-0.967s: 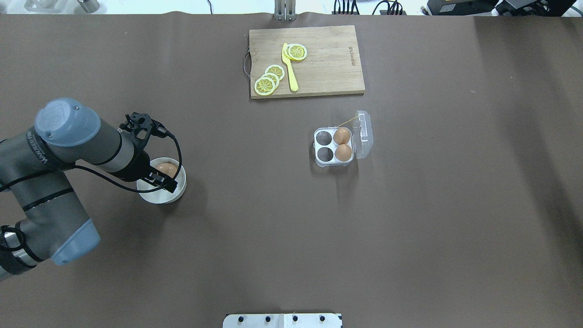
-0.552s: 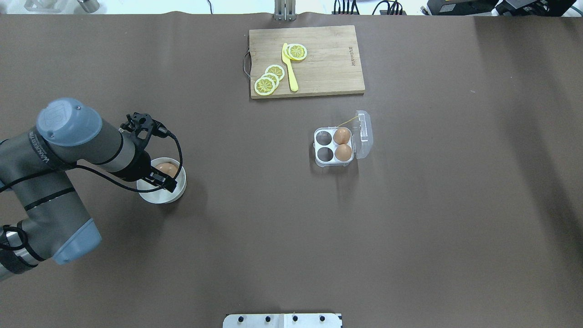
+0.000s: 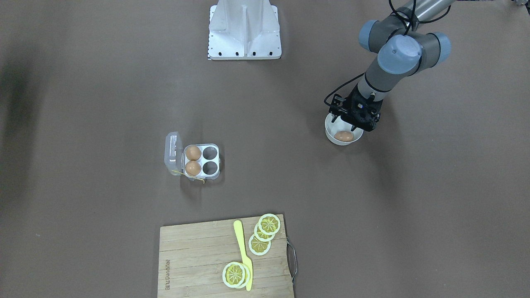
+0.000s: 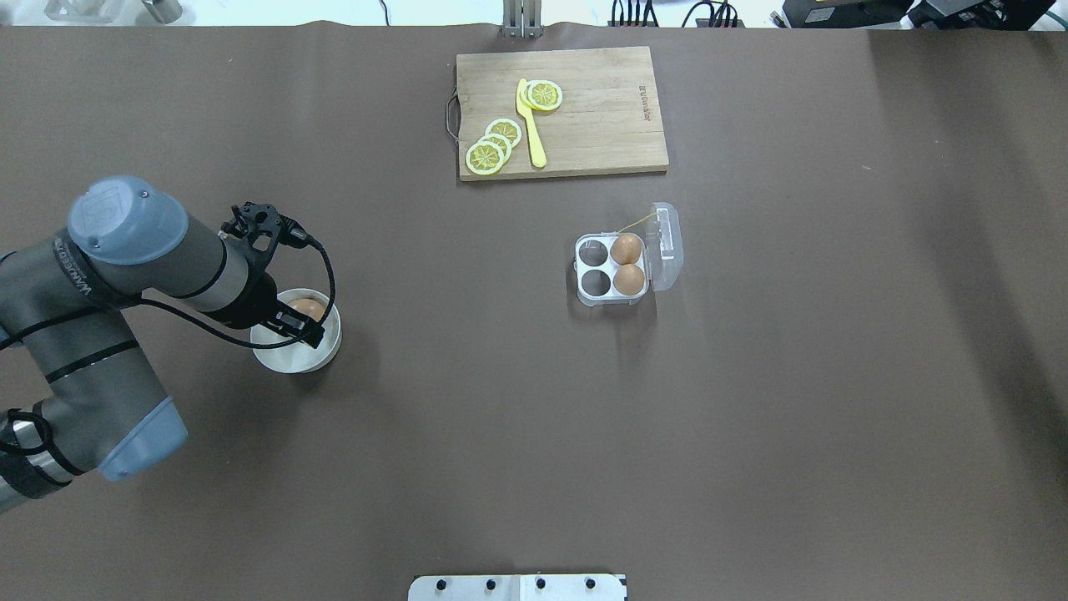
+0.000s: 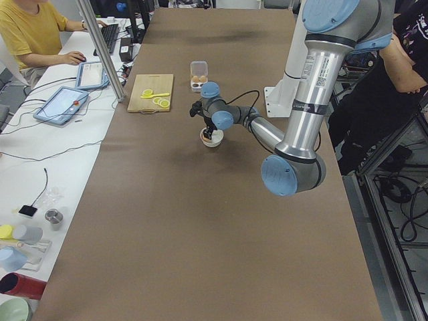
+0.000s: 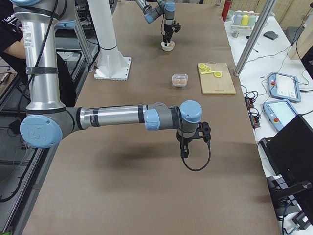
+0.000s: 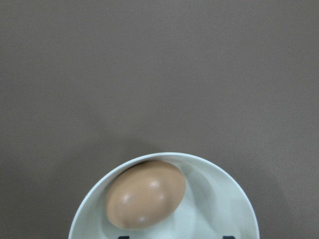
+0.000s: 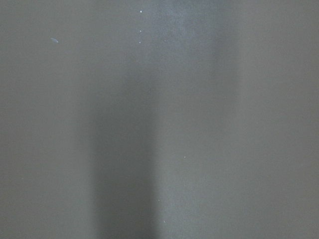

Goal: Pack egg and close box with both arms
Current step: 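Lower the left gripper into the bowl around the brown egg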

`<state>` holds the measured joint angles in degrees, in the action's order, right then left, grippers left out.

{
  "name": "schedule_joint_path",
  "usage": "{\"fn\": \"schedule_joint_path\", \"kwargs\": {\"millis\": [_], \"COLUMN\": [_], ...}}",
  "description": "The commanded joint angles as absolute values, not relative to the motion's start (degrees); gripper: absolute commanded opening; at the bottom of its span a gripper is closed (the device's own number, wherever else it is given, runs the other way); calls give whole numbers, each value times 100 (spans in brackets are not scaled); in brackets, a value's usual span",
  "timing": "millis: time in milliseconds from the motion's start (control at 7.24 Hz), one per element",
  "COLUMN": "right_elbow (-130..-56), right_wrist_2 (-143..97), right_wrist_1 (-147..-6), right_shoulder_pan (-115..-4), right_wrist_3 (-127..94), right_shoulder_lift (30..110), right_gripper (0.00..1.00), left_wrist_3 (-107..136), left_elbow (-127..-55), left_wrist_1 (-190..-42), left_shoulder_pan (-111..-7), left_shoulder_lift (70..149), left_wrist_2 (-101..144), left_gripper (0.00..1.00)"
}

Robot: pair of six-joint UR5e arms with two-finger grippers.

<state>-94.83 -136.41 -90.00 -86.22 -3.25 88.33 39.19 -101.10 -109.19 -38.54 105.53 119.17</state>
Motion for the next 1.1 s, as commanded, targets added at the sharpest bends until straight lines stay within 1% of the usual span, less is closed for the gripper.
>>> {"fn": "schedule_joint_path", "kwargs": {"millis": [0,967], "right_elbow": [-9483,-9501], "right_wrist_2": [-13641,-13641], "right_wrist_1": [-9000,-9000], "right_shoulder_pan": [-8622,-8640], "right_wrist_3": [-325,-325], "right_shoulder_lift": [8833,8815], "right_gripper": [100,100], "left_wrist_3": [3929,4061], "left_elbow": [-9994,-9756], "left_wrist_1": [-10916,-10793], "left_shoulder_pan": [-3963,-4052], "left_shoulder_lift": [10582,10898], "left_wrist_2": [11909,11909], "left_gripper": [70,70]}}
